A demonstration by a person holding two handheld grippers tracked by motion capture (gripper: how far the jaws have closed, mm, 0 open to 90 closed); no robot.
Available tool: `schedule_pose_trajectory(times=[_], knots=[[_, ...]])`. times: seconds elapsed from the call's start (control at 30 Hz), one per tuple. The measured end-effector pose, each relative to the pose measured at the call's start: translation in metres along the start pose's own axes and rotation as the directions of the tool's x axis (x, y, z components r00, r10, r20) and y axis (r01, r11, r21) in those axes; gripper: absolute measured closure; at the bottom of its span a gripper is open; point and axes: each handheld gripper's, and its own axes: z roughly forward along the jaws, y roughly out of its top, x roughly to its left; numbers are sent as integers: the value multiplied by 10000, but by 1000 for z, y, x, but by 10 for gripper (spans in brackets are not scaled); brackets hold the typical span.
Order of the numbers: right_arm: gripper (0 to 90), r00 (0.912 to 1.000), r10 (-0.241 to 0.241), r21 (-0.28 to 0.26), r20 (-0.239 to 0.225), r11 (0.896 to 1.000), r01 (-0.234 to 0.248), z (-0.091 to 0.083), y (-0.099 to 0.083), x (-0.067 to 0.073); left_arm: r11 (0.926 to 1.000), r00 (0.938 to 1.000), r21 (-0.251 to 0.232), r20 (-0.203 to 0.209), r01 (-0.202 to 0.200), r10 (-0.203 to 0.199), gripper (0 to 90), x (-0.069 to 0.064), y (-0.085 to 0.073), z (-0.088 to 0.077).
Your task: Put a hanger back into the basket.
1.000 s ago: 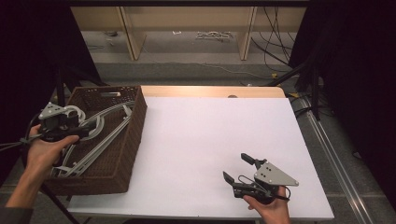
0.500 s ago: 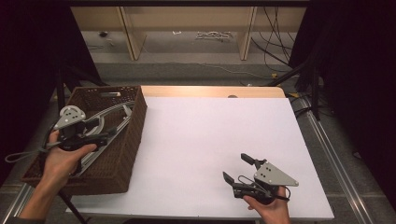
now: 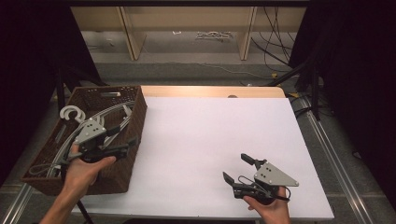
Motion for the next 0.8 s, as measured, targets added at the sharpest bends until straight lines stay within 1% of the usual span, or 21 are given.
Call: schedule_pose_trajectory(times=[0.03,0.07,0.13,0.17,0.2,0.23,0.27,0.3,0.33,0.37,0.4,0.43,0.47,0.5,0.6,0.63,0.67,0.7,0.73,0.77,0.8], knots=[[176,10000,-1,-15,12,10000,1,0,0,0,9997,9998,-197,-121,-159,156,251,-1,-2,0],[175,10000,16,-29,-3,10000,-16,0,0,0,9993,9997,-315,-155,-215,211,251,-3,-4,0],[175,10000,22,6,13,10000,-22,0,0,0,9985,9997,-487,39,-242,245,251,-9,-10,2],[175,10000,16,2,20,10000,-16,0,0,0,9985,9994,-530,310,-110,127,251,-12,-13,4],[175,10000,13,12,1,10000,-13,0,0,0,9974,9985,-520,198,-506,516,251,-12,-15,4],[175,10000,-6,-7,8,10000,6,0,0,0,9915,9926,-542,230,-1181,1195,251,-11,-16,5],[176,10000,18,-20,-26,10000,-18,0,0,0,9892,9904,-622,317,-1324,1345,250,-13,-18,6],[175,10000,33,-4,-41,10000,-33,0,0,0,9895,9909,-695,369,-1269,1297,250,-15,-21,7],[175,9999,57,-12,-122,10000,-57,1,-1,0,9845,9841,-748,685,-1588,1640,250,-16,-22,10],[175,9998,35,-129,-176,9999,-37,2,-1,0,9725,9727,-915,712,-2141,2209,248,-15,-22,12],[175,9999,72,-195,-135,9998,-74,3,-1,1,9671,9678,-994,697,-2344,2417,244,-16,-23,13],[175,10000,5,-47,-4,10000,-5,2,-1,1,9651,9664,-1036,676,-2403,2479,241,-17,-24,13],[175,10000,18,-36,0,10000,-18,2,0,2,9598,9611,-1082,698,-2590,2673,241,-18,-25,13],[175,9999,-118,-87,42,9999,119,2,-1,1,9563,9575,-1143,752,-2693,2786,240,-20,-26,13],[175,10000,-24,-56,-70,10000,24,2,0,2,9419,9437,-1363,849,-3069,3197,239,-23,-28,13],[175,9999,2,-167,-150,9999,-4,2,0,2,9395,9409,-1373,877,-3139,3272,239,-25,-28,13],[175,9999,-2,-132,-148,9999,0,2,0,2,9345,9350,-1405,949,-3272,3416,236,-26,-29,13],[175,10000,1,-54,-25,10000,-1,1,0,2,9313,9319,-1405,933,-3361,3504,234,-28,-30,13],[175,10000,-51,-84,9,10000,52,1,0,1,9828,9835,-1376,1152,-1232,1394,232,-45,-41,14],[174,10000,-82,-100,22,9999,82,1,0,1,9807,9812,-1322,1102,-1437,1587,231,-48,-43,15],[173,9998,76,-179,-195,9998,-79,2,0,2,9810,9812,-1256,1062,-1477,1613,231,-50,-46,16]])
